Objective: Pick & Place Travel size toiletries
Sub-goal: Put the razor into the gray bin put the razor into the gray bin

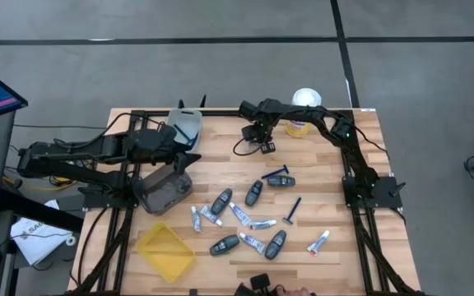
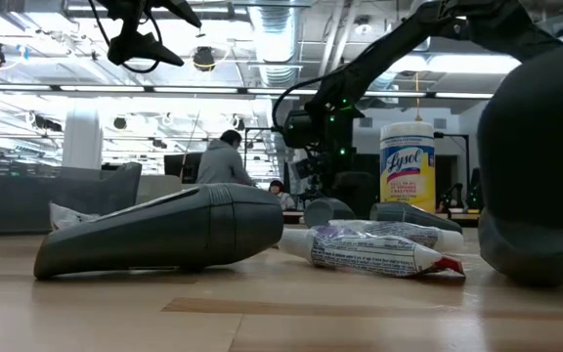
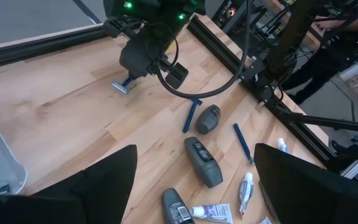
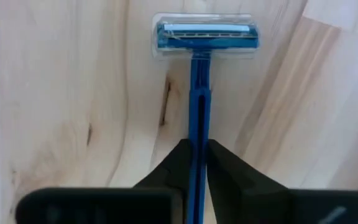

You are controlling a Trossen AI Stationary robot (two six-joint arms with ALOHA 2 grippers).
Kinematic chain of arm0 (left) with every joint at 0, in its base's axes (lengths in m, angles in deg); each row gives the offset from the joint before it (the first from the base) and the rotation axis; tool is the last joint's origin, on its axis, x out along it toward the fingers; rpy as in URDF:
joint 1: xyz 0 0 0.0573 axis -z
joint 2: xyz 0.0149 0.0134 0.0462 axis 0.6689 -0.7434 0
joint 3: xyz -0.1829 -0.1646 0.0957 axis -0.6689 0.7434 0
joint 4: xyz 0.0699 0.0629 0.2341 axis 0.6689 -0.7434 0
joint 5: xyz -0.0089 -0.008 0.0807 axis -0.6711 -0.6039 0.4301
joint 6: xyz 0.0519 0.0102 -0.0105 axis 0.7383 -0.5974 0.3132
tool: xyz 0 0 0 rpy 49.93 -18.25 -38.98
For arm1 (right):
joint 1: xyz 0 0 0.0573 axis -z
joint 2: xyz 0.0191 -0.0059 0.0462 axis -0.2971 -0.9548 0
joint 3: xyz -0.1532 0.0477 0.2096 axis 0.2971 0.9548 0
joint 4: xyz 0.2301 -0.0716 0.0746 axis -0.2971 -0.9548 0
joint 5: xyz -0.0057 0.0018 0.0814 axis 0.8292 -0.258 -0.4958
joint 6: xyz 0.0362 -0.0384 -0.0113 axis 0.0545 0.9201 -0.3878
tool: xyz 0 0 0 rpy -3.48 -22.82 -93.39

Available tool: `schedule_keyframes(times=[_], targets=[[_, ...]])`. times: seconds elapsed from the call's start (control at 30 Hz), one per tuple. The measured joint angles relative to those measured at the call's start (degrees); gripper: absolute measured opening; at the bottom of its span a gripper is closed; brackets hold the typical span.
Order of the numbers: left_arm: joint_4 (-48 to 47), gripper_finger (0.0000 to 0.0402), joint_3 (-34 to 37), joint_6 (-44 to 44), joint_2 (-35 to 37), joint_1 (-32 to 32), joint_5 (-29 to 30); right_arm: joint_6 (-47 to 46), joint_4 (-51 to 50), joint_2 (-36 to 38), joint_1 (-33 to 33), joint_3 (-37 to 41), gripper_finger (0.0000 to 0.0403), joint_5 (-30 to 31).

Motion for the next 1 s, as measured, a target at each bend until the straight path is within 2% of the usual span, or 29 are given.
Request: schedule_keyframes(times=[0.27, 0.47, 0.83, 0.9, 1.0], targets=[[0.1, 0.032, 0.0, 0.0, 0.0, 0.0, 0.0, -0.3, -0.6, 0.1, -0.8, -0.1, 0.0006, 0.0], [0.2, 0.032, 0.0, 0.0, 0.0, 0.0, 0.0, -3.7, -1.9, 0.8, -0.7, -0.1, 0.0001, -1.1], [0.2, 0.032, 0.0, 0.0, 0.0, 0.0, 0.0, -4.3, -1.8, 3.5, -0.7, -0.6, 0.0, -2.2], [0.2, 0.032, 0.0, 0.0, 0.0, 0.0, 0.0, -4.2, -1.6, 3.5, -0.7, -0.6, 0.0008, -4.0], [0.2, 0.032, 0.0, -0.1, 0.0, 0.0, -0.1, -4.5, -1.3, 3.5, -0.4, -0.4, 0.0044, -6.2]])
